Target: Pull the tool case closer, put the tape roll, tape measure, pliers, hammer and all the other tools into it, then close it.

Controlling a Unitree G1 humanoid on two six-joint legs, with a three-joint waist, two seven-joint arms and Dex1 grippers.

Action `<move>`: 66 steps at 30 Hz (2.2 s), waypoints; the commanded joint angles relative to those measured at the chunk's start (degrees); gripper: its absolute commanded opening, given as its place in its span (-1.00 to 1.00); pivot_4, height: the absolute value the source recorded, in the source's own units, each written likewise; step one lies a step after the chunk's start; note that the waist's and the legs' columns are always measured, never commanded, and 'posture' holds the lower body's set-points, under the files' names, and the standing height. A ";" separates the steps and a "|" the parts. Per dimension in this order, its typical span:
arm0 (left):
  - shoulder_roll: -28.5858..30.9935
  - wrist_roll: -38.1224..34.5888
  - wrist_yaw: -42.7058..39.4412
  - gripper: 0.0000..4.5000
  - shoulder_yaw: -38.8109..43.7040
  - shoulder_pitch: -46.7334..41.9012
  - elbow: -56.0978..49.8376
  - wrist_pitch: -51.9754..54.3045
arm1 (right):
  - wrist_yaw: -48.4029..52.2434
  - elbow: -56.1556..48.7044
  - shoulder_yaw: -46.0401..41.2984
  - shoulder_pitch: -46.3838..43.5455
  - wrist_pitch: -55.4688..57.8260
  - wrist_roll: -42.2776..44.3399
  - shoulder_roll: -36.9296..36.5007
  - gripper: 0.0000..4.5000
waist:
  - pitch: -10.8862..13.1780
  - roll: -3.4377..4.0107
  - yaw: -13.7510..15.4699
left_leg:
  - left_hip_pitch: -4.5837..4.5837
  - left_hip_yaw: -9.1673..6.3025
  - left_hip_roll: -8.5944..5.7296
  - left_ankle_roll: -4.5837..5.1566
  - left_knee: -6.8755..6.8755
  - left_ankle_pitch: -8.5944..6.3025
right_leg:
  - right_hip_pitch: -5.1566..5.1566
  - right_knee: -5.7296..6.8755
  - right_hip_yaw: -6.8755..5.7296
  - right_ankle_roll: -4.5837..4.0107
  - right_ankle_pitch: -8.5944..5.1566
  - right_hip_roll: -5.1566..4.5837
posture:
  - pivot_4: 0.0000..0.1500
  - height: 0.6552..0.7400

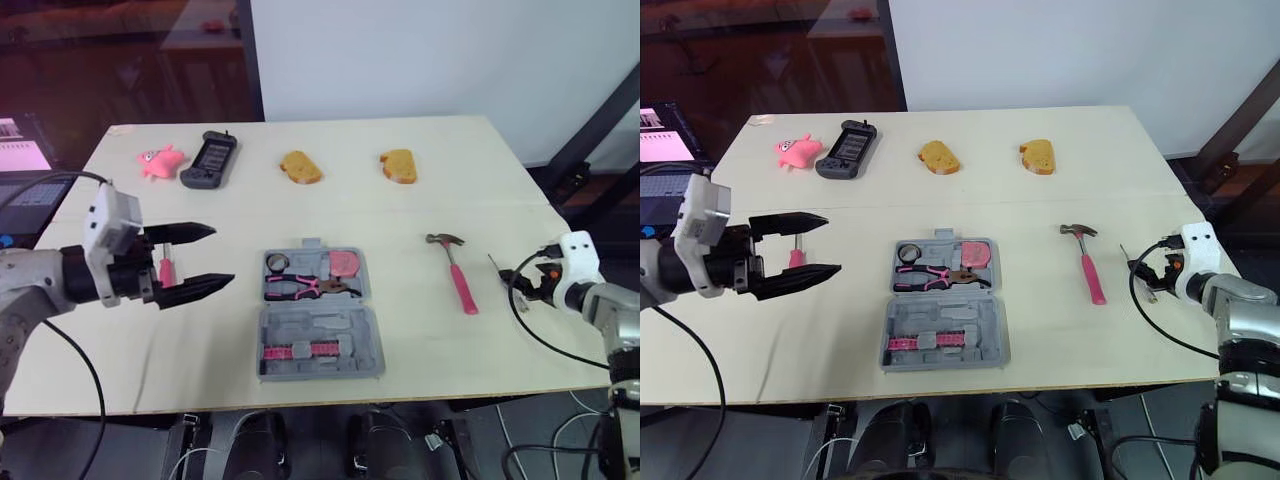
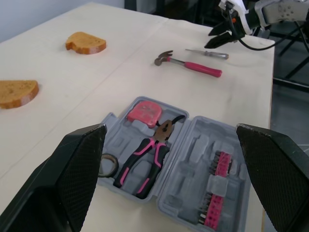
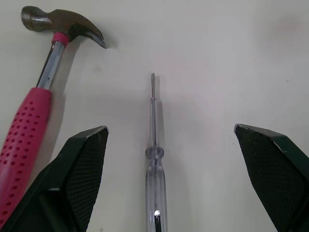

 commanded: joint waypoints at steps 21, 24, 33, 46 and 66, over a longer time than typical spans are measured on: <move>0.47 0.61 0.63 1.00 -0.34 0.15 -1.74 -1.40 | 2.63 18.94 5.07 -9.47 -9.59 -5.94 2.53 0.58 | 0.00 0.00 0.02 | 0.01 0.00 0.00 -0.38 0.01 0.22 | 0.02 0.00 0.00 0.00 0.01 0.00 | 1.00 0.50; 0.88 0.58 0.16 1.00 0.27 1.34 -2.24 -1.40 | 3.47 19.44 5.63 -8.85 -8.22 -6.32 2.38 -0.12 | 0.00 -0.01 0.01 | 0.01 0.01 0.00 -0.38 0.01 0.22 | 0.03 0.00 0.00 0.00 0.01 -0.01 | 1.00 0.50; 2.83 2.78 -3.11 1.00 -0.15 3.70 -0.99 -3.27 | 4.61 18.20 4.57 -6.86 -6.43 -5.46 1.71 -0.98 | -0.06 -0.11 0.35 | 0.04 -0.06 0.01 -0.38 0.05 0.21 | 0.14 -0.01 -0.06 0.00 0.00 -0.02 | 1.00 0.50; 1.10 4.40 -3.59 1.00 -4.33 0.71 0.23 -4.42 | 5.31 13.72 3.35 -5.44 -4.00 -4.36 1.23 -0.27 | -0.06 -0.11 0.29 | 0.04 -0.04 0.01 -0.38 0.04 0.21 | 0.13 0.00 -0.06 0.00 0.00 -0.02 | 1.00 0.50; -0.81 5.22 -3.09 1.00 -6.35 -0.65 0.25 -4.90 | 8.98 9.26 7.59 -5.16 -0.93 -7.72 -1.28 0.18 | -0.03 -0.05 0.14 | 0.04 -0.04 0.01 -0.37 0.03 0.21 | 0.11 0.00 -0.05 0.00 0.01 -0.02 | 1.00 0.50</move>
